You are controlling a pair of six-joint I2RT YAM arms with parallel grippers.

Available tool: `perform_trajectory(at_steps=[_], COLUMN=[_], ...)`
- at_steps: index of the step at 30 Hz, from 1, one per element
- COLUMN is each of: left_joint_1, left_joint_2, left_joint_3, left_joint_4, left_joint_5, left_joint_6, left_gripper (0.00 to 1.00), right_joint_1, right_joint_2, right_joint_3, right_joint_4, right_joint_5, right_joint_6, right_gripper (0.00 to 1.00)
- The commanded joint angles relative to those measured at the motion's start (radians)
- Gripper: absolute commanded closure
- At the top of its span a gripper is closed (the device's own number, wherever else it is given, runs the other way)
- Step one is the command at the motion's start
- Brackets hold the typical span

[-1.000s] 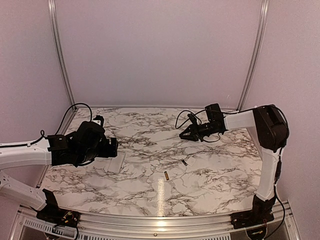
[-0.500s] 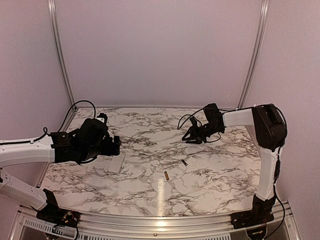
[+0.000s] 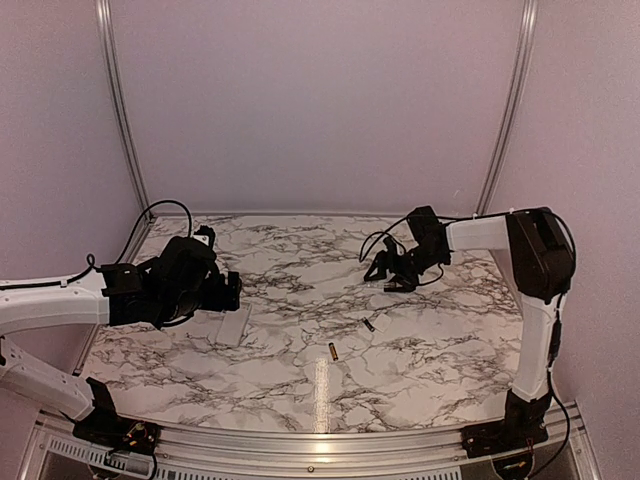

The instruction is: Unload the batteries from the remote control

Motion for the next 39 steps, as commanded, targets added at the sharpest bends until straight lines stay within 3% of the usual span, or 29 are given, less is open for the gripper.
perform_trajectory(at_steps=[1,5,13,25,33,39], left_joint_1=[0.003,0.003,0.003,0.003,0.003,0.003], left_joint_2=[-0.011,-0.008,0.022,0.069,0.089,0.092], left_joint_3=[-0.003,-0.003,0.012,0.047,0.068,0.080], left_joint_4=[0.010,0.015,0.039,0.059,0.059,0.043], left_joint_5=[-0.015,-0.019,-0.018,-0.017,-0.018,-0.016], left_joint_6=[0.003,0.006,0.023,0.051,0.063,0.072], left_gripper=[0.01,0.01,0.01,0.01,0.01,0.01], right_joint_1=[0.003,0.003,0.027,0.170,0.199,0.201], right_joint_2=[-0.042,-0.065,-0.092,-0.009,0.036,-0.034], right_joint_3=[0.022,0.030,0.067,0.254,0.263,0.228], right_joint_4=[-0.084,-0.142,-0.262,-0.547,-0.663,-0.678], right_joint_5=[0.126,0.212,0.411,0.979,1.127,1.207], right_joint_6=[-0.024,-0.045,-0.106,-0.186,-0.139,-0.099], right_gripper=[0.19,0.06,0.02,0.02,0.01,0.02])
